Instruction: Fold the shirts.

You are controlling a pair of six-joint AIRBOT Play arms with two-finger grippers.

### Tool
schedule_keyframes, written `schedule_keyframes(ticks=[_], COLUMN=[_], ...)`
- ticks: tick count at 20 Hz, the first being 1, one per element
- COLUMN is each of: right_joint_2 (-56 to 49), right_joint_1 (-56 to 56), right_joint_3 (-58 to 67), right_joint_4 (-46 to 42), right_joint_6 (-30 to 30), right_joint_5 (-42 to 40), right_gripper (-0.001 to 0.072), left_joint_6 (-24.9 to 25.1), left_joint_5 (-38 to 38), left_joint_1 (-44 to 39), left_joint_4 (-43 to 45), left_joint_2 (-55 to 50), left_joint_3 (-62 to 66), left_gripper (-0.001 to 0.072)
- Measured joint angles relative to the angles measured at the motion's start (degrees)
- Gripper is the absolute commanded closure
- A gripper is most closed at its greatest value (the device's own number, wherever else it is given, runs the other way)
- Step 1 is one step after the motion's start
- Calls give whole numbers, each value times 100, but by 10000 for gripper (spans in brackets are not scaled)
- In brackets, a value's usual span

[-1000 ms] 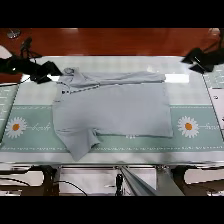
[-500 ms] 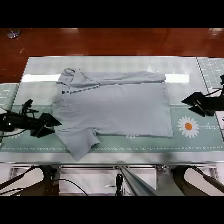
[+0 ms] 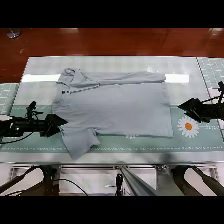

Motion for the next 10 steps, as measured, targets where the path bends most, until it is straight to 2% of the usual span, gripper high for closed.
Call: schedule_keyframes(ticks=[1,3,10], right_joint_2=[9,17,17], right_joint_1=[-7,-11,72], right_joint_3=[-9,-20,-422], right_joint_4=[-7,-157,-1281], right_joint_6=[-2,57,614], right_joint_5=[9,24,330], right_gripper=[94,94,94], left_joint_6=[42,111,304], left_joint_5=[273,391,-37], left_joint_1=[-122,-297,-433], left_joint_4=[20,35,-111], left_joint_2=[-7,-9,9], left_joint_3=[-9,-13,166], left_gripper=[683,685,685])
